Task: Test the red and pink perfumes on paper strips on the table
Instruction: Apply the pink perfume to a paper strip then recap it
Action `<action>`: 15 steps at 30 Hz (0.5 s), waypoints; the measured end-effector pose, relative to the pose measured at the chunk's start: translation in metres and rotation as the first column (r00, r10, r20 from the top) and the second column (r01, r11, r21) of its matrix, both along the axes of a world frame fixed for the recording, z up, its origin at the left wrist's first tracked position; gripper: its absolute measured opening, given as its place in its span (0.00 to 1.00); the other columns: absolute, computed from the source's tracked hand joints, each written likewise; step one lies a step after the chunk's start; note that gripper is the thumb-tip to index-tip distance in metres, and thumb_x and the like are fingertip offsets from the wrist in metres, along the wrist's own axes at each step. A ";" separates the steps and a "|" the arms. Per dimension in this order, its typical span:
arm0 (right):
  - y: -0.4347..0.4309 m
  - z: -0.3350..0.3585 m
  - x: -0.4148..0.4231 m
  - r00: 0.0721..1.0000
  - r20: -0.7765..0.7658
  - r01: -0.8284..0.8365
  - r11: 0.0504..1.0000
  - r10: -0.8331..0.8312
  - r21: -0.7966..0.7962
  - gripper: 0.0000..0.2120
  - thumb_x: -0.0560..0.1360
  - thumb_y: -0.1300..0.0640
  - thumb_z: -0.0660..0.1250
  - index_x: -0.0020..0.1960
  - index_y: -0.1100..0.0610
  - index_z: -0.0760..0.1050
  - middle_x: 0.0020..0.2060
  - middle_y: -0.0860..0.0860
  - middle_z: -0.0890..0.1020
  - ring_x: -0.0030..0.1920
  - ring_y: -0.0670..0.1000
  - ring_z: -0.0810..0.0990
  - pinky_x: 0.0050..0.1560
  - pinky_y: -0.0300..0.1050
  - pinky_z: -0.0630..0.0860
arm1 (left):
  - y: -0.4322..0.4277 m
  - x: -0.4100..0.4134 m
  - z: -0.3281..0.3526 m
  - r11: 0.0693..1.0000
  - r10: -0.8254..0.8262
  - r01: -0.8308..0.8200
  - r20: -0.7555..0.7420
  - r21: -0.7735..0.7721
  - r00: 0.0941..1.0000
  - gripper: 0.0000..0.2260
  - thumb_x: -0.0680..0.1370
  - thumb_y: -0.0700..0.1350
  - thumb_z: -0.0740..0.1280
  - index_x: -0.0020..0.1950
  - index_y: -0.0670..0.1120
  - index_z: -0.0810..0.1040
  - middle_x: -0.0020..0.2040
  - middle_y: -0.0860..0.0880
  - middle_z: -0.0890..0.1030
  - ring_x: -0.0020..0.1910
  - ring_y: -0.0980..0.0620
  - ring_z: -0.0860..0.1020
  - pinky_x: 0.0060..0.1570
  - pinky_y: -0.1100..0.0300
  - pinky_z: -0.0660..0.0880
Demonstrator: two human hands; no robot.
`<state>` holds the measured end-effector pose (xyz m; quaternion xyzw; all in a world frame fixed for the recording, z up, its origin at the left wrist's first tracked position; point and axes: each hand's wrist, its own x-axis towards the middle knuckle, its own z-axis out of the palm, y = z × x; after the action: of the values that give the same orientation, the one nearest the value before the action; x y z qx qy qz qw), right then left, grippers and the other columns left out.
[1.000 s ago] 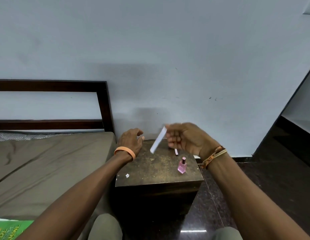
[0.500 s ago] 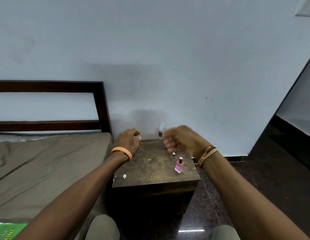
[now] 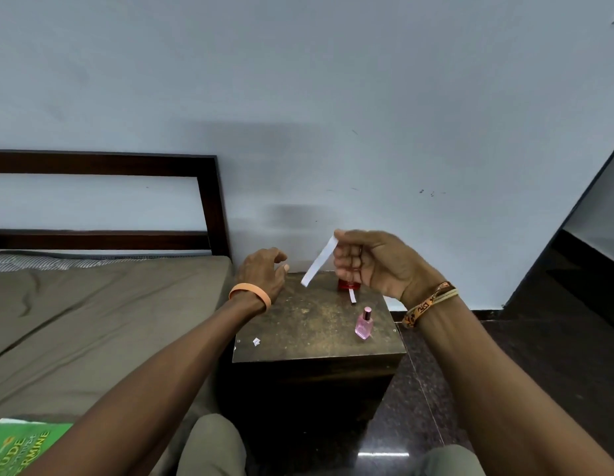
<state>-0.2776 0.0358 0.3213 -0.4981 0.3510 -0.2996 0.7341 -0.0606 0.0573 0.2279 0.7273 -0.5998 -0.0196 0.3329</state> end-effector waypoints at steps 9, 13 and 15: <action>0.000 0.005 0.003 0.999 0.044 0.015 1.000 -0.015 0.001 0.07 0.75 0.58 0.70 0.38 0.57 0.80 0.34 0.53 0.80 0.32 0.48 0.78 0.37 0.43 0.78 | -0.001 0.001 0.001 1.000 -0.006 0.007 0.004 -0.021 1.000 0.10 0.76 0.46 0.67 0.56 0.46 0.80 0.54 0.47 0.82 0.52 0.48 0.79 0.52 0.56 0.74; -0.001 -0.006 0.003 0.954 -0.299 -0.025 0.988 -0.022 -0.153 0.08 0.77 0.59 0.69 0.40 0.60 0.79 0.35 0.55 0.79 0.33 0.49 0.76 0.36 0.42 0.75 | 0.000 0.002 0.000 1.000 0.007 -0.007 0.001 -0.012 1.000 0.10 0.77 0.46 0.66 0.57 0.45 0.79 0.55 0.46 0.82 0.53 0.48 0.79 0.54 0.55 0.74; 0.001 -0.013 0.005 0.923 -0.380 -0.035 0.971 -0.060 -0.237 0.07 0.77 0.59 0.69 0.41 0.60 0.78 0.36 0.55 0.80 0.32 0.49 0.76 0.36 0.42 0.73 | 0.000 0.004 -0.002 1.000 0.008 -0.008 -0.007 -0.011 1.000 0.10 0.77 0.46 0.66 0.57 0.45 0.79 0.54 0.46 0.82 0.53 0.48 0.79 0.53 0.55 0.75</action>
<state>-0.2728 0.0365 0.3086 -0.6300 0.4526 -0.2408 0.5834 -0.0567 0.0572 0.2256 0.7278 -0.5958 -0.0176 0.3391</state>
